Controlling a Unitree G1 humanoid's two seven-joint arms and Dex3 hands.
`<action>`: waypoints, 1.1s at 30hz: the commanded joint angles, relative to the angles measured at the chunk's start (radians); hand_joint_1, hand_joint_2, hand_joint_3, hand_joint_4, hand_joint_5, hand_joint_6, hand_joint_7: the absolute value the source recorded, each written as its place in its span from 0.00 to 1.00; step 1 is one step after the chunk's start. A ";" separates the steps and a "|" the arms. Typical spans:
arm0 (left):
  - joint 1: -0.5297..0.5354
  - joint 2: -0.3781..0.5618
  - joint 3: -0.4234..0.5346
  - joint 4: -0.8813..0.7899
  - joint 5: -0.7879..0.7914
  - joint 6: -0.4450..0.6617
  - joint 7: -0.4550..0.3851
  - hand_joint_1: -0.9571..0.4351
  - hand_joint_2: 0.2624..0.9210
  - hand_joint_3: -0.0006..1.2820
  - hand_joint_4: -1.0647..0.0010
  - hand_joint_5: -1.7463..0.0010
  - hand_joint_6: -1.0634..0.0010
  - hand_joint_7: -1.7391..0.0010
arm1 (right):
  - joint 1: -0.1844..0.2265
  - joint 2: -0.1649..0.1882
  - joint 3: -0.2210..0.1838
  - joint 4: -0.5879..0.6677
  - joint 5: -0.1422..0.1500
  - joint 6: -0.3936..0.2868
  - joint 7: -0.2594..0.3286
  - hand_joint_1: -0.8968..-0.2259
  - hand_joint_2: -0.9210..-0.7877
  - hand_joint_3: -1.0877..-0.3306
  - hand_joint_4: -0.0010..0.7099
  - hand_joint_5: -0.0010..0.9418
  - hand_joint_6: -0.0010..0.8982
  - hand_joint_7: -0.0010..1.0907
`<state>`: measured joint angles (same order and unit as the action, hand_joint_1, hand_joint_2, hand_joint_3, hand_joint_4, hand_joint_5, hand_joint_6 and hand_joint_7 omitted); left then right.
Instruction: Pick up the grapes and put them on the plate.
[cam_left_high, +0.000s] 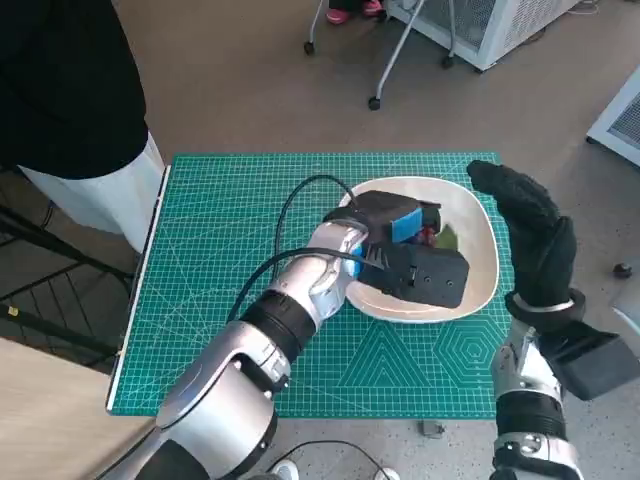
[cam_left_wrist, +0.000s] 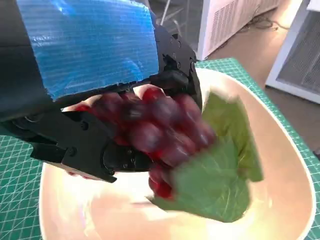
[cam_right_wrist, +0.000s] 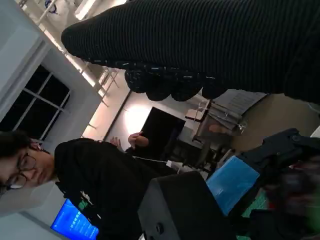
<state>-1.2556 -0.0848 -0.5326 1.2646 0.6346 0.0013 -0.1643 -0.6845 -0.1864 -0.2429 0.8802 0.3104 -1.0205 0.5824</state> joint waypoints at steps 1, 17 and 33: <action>-0.025 0.004 -0.020 0.006 0.019 -0.010 0.008 0.21 1.00 0.15 0.67 0.93 0.68 0.96 | 0.029 0.003 0.005 0.001 -0.008 0.013 -0.012 0.61 0.00 0.65 0.32 0.00 0.25 0.00; 0.022 0.065 -0.014 -0.041 0.019 -0.094 0.090 0.12 1.00 0.45 0.80 1.00 0.70 0.99 | 0.031 0.004 0.018 -0.003 -0.016 0.011 -0.028 0.61 0.00 0.64 0.31 0.00 0.25 0.00; 0.248 0.297 0.172 -0.306 -0.146 -0.311 0.129 0.16 1.00 0.49 0.79 1.00 0.69 0.99 | 0.021 0.016 0.039 0.000 -0.036 0.012 -0.053 0.62 0.00 0.63 0.30 0.00 0.24 0.00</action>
<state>-1.0817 0.1505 -0.4151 1.0221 0.5392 -0.2600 -0.0478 -0.6761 -0.1782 -0.2120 0.8724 0.2907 -1.0201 0.5389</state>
